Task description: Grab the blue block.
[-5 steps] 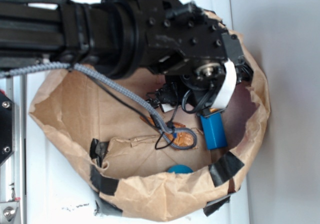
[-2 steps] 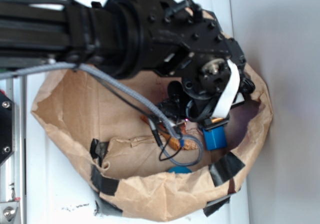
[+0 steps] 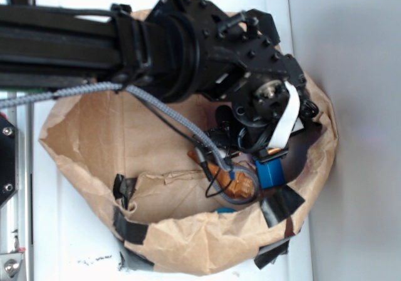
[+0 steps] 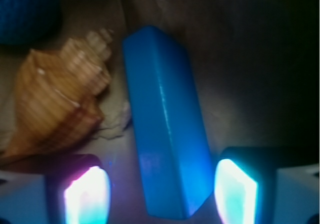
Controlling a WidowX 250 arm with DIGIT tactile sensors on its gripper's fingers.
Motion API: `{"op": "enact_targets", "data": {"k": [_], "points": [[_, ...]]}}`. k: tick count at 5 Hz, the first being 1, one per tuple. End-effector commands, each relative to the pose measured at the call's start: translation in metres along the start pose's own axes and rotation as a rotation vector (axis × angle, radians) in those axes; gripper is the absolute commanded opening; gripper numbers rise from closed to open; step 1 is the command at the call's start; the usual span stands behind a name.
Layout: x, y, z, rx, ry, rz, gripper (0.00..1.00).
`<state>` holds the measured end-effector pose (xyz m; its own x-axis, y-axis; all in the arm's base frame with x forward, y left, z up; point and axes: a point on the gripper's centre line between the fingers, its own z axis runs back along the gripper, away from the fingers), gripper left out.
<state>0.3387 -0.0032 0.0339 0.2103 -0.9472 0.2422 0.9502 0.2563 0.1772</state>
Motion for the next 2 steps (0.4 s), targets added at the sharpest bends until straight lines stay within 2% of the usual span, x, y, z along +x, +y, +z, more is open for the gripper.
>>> {"op": "enact_targets", "data": {"k": [1, 2], "points": [[0.0029, 0.0145, 0.0118, 0.099, 0.010, -0.051, 0.00], [0.0013, 0.0177, 0.0146, 0.111, 0.006, -0.031, 0.00]]}}
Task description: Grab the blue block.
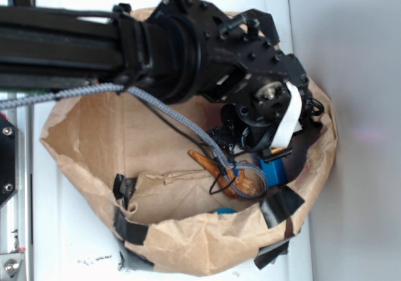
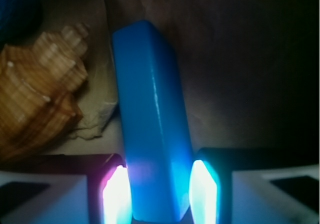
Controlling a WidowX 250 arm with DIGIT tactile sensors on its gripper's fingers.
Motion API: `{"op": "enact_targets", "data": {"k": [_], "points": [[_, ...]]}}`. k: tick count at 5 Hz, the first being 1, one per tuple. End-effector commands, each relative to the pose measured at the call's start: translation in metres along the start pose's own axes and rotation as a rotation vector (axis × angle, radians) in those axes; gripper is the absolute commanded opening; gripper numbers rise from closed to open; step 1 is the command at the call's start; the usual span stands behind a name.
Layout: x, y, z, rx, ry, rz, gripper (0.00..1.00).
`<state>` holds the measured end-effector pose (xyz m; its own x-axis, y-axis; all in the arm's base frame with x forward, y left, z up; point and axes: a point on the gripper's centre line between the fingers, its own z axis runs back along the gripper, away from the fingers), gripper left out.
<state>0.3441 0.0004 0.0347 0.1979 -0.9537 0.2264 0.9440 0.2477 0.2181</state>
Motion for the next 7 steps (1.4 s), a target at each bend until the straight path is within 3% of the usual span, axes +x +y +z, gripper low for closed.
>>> {"op": "enact_targets", "data": {"k": [1, 3, 4, 5, 6, 7], "points": [[0.000, 0.015, 0.022, 0.078, -0.023, 0.007, 0.00], [-0.029, 0.012, 0.078, 0.074, -0.120, 0.243, 0.00], [-0.039, 0.002, 0.102, 0.072, -0.036, 0.316, 0.00], [-0.039, -0.010, 0.123, -0.048, -0.015, 0.353, 0.00], [-0.040, -0.018, 0.142, -0.087, -0.013, 0.403, 0.00], [-0.036, -0.030, 0.153, -0.077, -0.070, 0.312, 0.00]]}}
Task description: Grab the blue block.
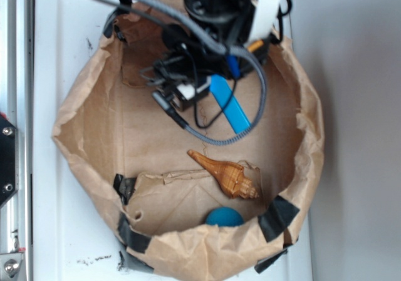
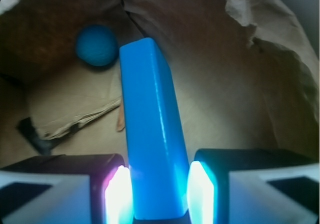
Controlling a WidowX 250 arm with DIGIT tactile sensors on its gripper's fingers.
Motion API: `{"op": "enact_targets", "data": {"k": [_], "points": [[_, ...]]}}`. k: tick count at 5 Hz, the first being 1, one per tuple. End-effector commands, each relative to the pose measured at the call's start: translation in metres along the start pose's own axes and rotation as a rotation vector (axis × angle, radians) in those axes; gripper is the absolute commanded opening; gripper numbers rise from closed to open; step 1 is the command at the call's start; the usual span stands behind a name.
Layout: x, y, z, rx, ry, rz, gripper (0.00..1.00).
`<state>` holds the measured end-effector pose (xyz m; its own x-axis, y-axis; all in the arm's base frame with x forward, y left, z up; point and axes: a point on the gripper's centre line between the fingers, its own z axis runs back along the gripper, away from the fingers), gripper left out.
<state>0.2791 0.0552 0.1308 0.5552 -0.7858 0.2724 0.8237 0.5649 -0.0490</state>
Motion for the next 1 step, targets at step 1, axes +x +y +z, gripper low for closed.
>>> {"op": "enact_targets", "data": {"k": [1], "points": [[0.0072, -0.0097, 0.0275, 0.114, -0.045, -0.113, 0.00]]}}
